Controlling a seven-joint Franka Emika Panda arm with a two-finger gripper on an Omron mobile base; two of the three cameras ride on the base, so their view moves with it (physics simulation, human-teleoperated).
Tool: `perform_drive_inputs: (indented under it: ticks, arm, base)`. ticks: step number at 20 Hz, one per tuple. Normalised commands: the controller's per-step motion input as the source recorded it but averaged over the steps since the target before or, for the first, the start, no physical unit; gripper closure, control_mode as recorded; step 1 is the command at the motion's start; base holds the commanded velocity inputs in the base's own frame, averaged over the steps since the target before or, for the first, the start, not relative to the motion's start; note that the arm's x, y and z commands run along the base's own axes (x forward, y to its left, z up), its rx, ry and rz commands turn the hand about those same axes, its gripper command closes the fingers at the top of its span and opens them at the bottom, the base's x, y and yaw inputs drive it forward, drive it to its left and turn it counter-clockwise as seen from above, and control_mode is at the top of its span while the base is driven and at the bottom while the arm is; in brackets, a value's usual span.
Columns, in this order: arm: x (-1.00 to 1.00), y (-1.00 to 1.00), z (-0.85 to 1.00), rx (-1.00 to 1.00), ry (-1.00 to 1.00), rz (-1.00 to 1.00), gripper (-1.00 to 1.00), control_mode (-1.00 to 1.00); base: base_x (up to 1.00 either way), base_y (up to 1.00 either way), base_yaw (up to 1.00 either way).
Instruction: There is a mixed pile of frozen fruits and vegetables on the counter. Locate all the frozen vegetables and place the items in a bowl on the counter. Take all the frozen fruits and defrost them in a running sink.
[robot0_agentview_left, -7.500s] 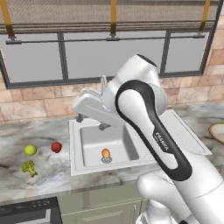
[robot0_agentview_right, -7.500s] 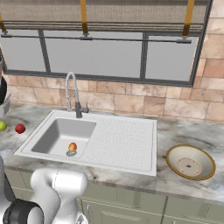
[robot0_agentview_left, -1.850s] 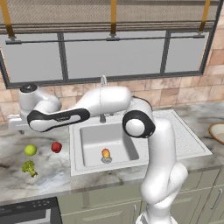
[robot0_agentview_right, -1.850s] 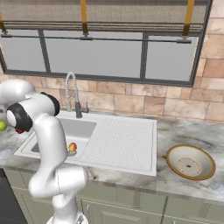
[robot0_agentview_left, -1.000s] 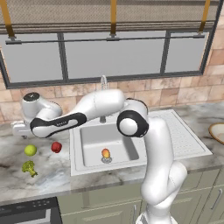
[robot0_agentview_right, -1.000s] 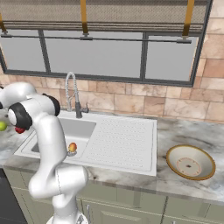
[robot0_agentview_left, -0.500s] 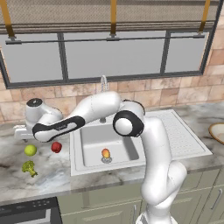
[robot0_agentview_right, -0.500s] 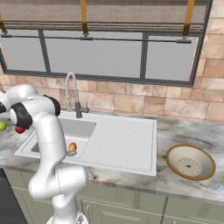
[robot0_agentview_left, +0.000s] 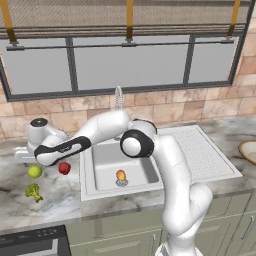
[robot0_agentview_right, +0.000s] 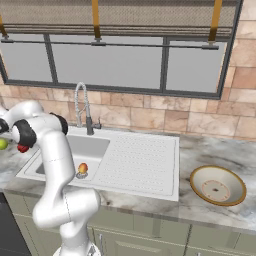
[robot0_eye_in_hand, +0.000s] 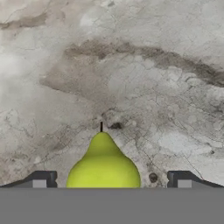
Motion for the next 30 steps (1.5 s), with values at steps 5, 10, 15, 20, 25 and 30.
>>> perform_drive_inputs:
  ticks: [5,10,15,20,25,30]
  arm:
    - [0.00,0.07,-0.08,0.00,0.03,0.00,-1.00,-1.00]
    - [0.00,0.06,-0.07,0.00,0.02,0.00,-1.00,-1.00]
    - [0.00,0.00,-0.10,0.00,0.02,-0.01,-1.00,-1.00]
    - [0.00,0.00,-0.09,0.00,0.01,-0.02,-1.00,-1.00]
    - [-0.01,0.00,-0.08,0.00,0.01,-0.02,-1.00,-1.00]
    - [-0.06,0.01,-0.08,0.00,0.00,-0.03,-1.00,-1.00]
  base:
    - [0.00,0.00,0.00]
    - [0.00,0.00,0.00]
    - [0.00,0.00,0.00]
    - [0.00,0.00,0.00]
    - [0.00,0.00,0.00]
    - [0.00,0.00,0.00]
